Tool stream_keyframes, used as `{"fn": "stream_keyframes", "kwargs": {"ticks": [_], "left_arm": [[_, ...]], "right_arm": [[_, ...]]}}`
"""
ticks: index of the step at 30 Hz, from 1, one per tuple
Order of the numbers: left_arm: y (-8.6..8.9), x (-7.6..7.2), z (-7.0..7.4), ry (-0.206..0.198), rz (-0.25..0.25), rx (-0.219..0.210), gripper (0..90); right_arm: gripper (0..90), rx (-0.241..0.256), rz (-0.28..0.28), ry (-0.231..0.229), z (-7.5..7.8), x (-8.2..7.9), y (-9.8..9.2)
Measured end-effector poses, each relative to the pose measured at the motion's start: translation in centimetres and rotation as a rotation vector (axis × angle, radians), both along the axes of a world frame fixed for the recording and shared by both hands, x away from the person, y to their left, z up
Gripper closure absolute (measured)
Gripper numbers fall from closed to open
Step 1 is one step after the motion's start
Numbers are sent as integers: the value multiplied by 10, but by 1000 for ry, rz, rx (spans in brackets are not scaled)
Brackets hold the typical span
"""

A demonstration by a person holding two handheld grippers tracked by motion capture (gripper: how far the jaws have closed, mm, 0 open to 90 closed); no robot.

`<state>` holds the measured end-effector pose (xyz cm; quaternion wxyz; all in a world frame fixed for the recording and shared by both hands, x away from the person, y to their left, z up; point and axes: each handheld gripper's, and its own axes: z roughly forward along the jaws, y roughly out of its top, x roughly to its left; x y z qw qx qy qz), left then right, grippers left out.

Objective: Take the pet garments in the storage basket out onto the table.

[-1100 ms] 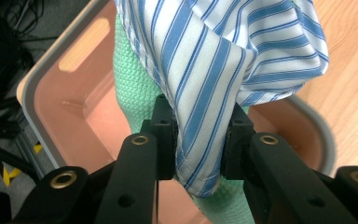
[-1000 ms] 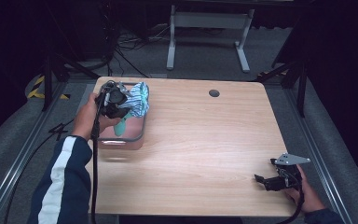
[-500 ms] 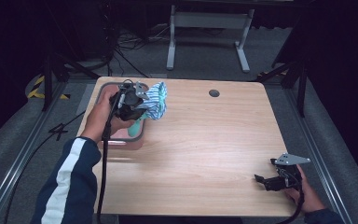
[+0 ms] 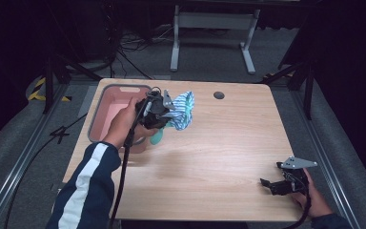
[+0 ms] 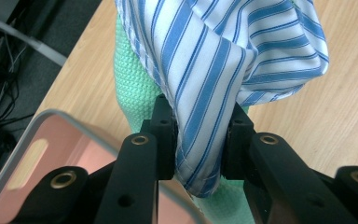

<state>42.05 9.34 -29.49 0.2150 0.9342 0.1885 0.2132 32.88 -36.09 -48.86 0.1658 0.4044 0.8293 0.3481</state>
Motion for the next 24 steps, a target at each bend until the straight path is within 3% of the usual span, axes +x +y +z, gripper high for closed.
{"fn": "stream_keyframes", "kwargs": {"ticks": [14,24], "left_arm": [[-34,3,-26,73,-70,21,721],[-53,5,-60,152,-95,40,718]], "right_arm": [[5,0,0,0,0,0,0],[5,0,0,0,0,0,0]]}}
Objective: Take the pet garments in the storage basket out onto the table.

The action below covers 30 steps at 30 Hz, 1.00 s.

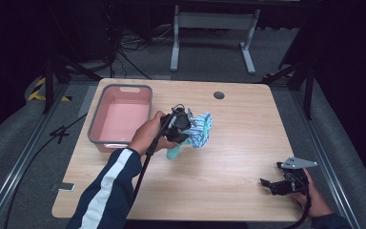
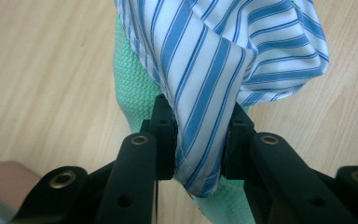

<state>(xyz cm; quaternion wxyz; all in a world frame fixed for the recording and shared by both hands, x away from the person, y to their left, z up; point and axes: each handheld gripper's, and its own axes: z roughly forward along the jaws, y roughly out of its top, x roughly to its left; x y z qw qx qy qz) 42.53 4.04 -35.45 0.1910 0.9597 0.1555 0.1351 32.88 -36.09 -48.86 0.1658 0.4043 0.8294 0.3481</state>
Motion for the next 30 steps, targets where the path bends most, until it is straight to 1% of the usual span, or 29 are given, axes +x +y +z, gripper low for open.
{"fn": "stream_keyframes", "kwargs": {"ticks": [1,3,4,5,6,7,8,9,10,11,12,13,14,15,16,17,18,19,21,25,27,28,29,30], "left_arm": [[0,0,0,0,0,0,717],[-4,2,-10,17,-5,16,716],[-5,2,-13,26,-5,24,716],[-6,3,-16,26,-13,27,715],[-7,2,-19,41,-6,32,714],[-8,2,-21,42,-17,41,713],[-9,2,-24,50,-16,35,713],[-10,2,-25,61,-19,48,713],[-12,2,-29,53,-33,53,712],[-12,2,-29,53,-33,53,711],[-15,0,-33,71,-27,61,710],[-15,0,-33,71,-27,61,709],[-17,1,-36,81,-43,70,707],[-19,0,-39,83,-40,65,706],[-20,0,-41,82,-49,69,705],[-21,0,-43,94,-50,76,704],[-22,0,-45,97,-57,85,700],[-24,-1,-48,100,-51,74,699],[-26,-2,-52,113,-54,94,692],[-29,-2,-60,122,-49,96,675],[-29,-2,-62,122,-57,95,651],[-30,-2,-62,128,-60,101,651],[-31,-3,-64,134,-51,95,621],[-32,-4,-65,134,-55,94,607]], "right_arm": [[5,0,0,0,0,0,0],[5,0,0,0,0,0,0],[5,0,0,0,0,0,0],[5,0,0,0,0,0,0],[5,0,0,0,0,0,0],[5,0,0,0,0,0,0],[5,0,0,0,0,0,0],[5,0,0,0,0,0,0],[5,0,0,0,0,0,0],[5,0,0,0,0,0,0],[5,0,0,0,0,0,0],[5,0,0,0,0,0,0],[5,0,0,0,0,0,0],[5,0,0,1,0,0,0],[5,-1,0,0,0,0,0],[5,0,0,1,0,0,0],[5,0,0,0,0,0,0],[5,0,0,0,0,0,0],[5,0,0,0,0,0,0],[5,0,0,1,0,0,0],[5,0,0,0,0,0,0],[5,0,0,0,0,0,0],[5,0,0,0,0,0,0],[5,0,0,1,0,0,0]]}}
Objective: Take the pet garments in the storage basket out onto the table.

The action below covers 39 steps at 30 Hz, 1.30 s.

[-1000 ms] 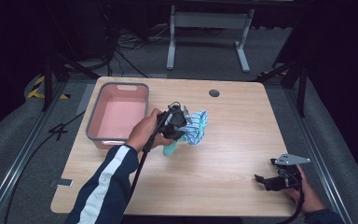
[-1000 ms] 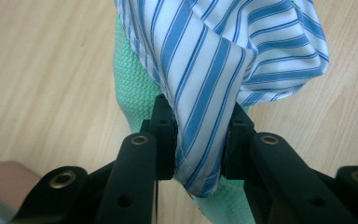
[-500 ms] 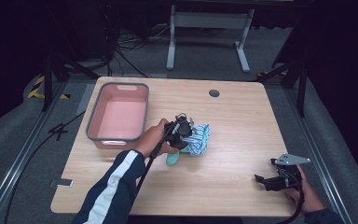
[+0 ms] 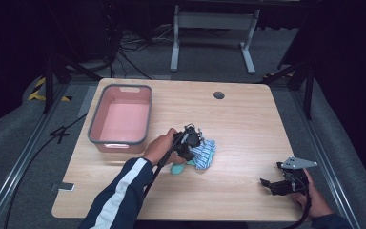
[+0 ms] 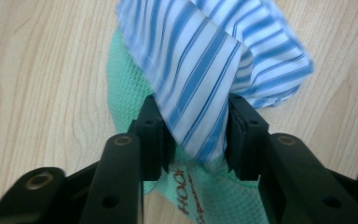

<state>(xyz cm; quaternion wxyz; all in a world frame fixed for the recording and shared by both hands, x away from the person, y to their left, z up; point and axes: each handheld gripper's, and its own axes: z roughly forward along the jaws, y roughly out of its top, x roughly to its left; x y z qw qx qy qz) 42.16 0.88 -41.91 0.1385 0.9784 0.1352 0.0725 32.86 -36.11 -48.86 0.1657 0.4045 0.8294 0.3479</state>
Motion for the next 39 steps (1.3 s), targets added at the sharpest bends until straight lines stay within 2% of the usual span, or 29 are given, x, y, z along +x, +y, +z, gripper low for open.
{"fn": "stream_keyframes", "kwargs": {"ticks": [3,8,11,13,20,23,25,30,31,39], "left_arm": [[0,0,-1,-3,2,-7,553],[3,0,2,4,12,-17,520],[5,-2,3,0,28,-42,464],[10,-4,6,-15,36,-87,449],[22,-9,12,-31,62,-126,359],[29,-11,16,-58,86,-149,322],[35,-13,19,-65,86,-173,310],[43,-19,22,-90,84,-182,300],[49,-24,22,-99,81,-195,305],[65,-39,19,-127,71,-209,278]], "right_arm": [[5,0,0,0,0,0,0],[5,-1,1,0,0,0,0],[5,-1,0,0,0,0,0],[5,-1,0,0,0,0,0],[5,-1,0,0,0,0,0],[5,-1,0,-1,0,0,0],[5,-1,0,-1,0,0,0],[5,-1,0,0,0,0,0],[5,-1,0,-1,0,0,0],[5,-1,0,-1,0,0,0]]}}
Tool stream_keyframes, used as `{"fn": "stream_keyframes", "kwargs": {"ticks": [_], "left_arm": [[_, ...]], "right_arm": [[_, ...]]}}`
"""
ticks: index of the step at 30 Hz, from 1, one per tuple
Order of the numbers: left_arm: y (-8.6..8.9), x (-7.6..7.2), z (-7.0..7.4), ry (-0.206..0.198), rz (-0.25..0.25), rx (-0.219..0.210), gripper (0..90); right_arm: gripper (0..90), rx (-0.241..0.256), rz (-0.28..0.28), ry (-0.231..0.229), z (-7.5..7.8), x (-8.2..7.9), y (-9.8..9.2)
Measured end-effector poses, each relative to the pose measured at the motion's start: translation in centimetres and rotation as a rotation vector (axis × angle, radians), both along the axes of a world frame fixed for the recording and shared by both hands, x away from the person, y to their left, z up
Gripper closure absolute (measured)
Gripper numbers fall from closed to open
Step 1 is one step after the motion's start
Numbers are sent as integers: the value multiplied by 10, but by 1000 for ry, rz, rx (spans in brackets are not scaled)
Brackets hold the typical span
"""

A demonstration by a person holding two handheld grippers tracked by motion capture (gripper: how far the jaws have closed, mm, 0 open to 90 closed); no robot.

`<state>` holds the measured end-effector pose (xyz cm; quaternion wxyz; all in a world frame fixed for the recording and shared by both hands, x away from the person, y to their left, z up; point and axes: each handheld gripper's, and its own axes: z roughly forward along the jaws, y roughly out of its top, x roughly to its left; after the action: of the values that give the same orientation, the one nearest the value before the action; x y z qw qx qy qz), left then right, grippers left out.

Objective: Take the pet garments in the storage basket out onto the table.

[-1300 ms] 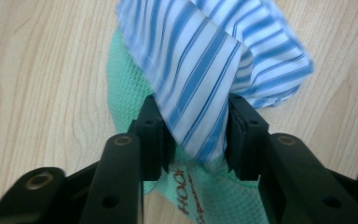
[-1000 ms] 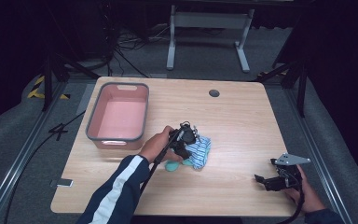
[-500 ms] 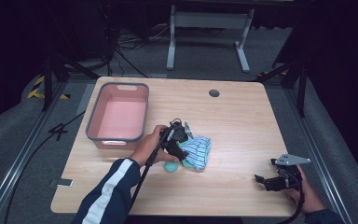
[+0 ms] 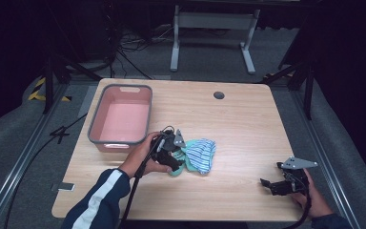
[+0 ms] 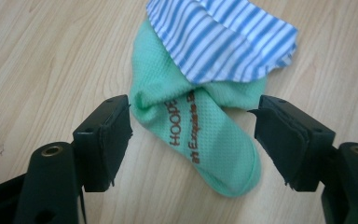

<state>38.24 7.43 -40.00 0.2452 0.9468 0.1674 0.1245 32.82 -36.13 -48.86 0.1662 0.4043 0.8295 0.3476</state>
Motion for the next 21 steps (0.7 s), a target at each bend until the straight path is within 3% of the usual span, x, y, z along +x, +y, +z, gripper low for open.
{"fn": "stream_keyframes", "kwargs": {"ticks": [13,21], "left_arm": [[39,-32,6,-67,-8,4,233],[74,-46,5,-89,29,30,231]], "right_arm": [[5,0,0,0,0,0,0],[5,0,0,0,0,0,0]]}}
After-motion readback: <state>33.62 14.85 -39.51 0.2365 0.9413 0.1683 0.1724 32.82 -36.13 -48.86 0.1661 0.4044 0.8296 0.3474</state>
